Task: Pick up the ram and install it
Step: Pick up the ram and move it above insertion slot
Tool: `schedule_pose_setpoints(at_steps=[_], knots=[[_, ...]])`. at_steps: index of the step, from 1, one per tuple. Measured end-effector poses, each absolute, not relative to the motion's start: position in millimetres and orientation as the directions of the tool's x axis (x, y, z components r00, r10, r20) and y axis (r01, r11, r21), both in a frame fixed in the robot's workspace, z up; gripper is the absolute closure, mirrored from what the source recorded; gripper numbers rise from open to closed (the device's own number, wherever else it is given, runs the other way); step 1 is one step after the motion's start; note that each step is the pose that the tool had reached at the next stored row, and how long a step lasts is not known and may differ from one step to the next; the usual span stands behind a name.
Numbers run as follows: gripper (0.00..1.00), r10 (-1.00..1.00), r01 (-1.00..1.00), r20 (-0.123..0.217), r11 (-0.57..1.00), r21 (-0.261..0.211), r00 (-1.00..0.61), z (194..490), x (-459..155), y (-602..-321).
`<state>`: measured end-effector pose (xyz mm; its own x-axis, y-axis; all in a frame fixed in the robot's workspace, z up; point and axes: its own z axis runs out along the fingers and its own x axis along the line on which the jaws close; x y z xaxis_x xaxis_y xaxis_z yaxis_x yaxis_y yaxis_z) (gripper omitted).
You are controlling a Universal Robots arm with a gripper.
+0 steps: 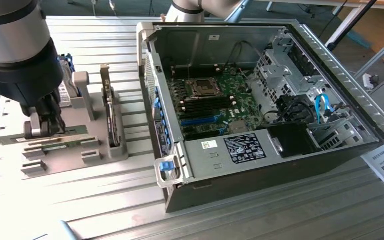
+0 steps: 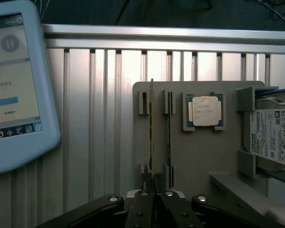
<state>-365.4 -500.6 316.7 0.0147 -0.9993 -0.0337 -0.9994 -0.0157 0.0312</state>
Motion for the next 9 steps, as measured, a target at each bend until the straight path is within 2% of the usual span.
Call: schedule_pose_setpoints(at_steps=[9], knots=[[0.88, -0.999, -0.999, -0.035, -0.016, 0.031, 0.015, 326.8, -365.4, -500.6]])
